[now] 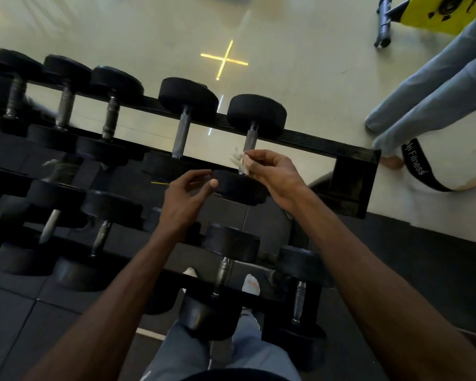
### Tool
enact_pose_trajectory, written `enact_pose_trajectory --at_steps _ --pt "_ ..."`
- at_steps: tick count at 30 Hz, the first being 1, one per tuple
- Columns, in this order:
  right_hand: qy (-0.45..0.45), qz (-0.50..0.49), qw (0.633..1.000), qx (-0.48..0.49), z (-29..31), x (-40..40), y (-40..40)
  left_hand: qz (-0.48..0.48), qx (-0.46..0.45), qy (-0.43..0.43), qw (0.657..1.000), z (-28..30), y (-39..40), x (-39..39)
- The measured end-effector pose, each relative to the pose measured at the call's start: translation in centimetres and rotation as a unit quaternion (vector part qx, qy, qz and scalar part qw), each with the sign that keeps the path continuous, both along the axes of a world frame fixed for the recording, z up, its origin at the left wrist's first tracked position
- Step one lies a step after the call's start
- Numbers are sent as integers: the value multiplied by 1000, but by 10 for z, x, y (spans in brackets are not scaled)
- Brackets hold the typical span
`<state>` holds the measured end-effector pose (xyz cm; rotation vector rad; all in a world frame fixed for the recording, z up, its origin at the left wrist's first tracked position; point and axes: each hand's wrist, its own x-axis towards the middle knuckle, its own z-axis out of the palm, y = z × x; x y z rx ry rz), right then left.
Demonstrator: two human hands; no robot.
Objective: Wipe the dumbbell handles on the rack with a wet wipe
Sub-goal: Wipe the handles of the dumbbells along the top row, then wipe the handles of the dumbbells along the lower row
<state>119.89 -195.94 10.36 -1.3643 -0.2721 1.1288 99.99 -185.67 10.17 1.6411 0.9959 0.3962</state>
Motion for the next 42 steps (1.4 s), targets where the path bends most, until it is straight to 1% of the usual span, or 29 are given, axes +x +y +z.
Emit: enact_pose_trajectory --at_steps 2,5,7,11,14,18,21,24,28,31,35,37,39,42 --pt "18 11 1000 16 12 -17 -3 36 -49 -34 998 15 -5 -20" --pt "14 54 998 22 30 -50 -4 85 -112 -90 986 39 -13 -47" --pt "10 73 997 23 44 -75 -2 95 -138 -117 979 56 -15 -64" --pt "-38 102 994 7 75 -126 7 94 -164 -152 970 85 -11 -97" --pt "-49 125 991 15 91 -166 21 118 -157 -172 965 101 -3 -130" --pt "-73 163 984 26 100 -240 56 187 -124 -199 954 109 19 -203" --pt "-83 207 974 27 104 -307 87 224 -93 -196 950 107 40 -274" --pt "-92 235 967 30 110 -378 123 238 -74 -194 949 106 67 -350" --pt "-111 299 947 48 112 -478 172 273 -46 -182 944 112 99 -452" --pt "-110 316 941 56 113 -549 206 349 -31 -185 918 119 115 -522" --pt "-91 309 946 42 107 -625 251 447 -19 -179 876 118 136 -597" --pt "-94 316 943 36 103 -656 273 474 -12 -178 862 118 145 -628" --pt "-94 334 937 40 102 -684 294 487 -8 -176 855 116 158 -654" --pt "-82 365 926 46 100 -726 332 503 -48 -186 842 109 191 -688"
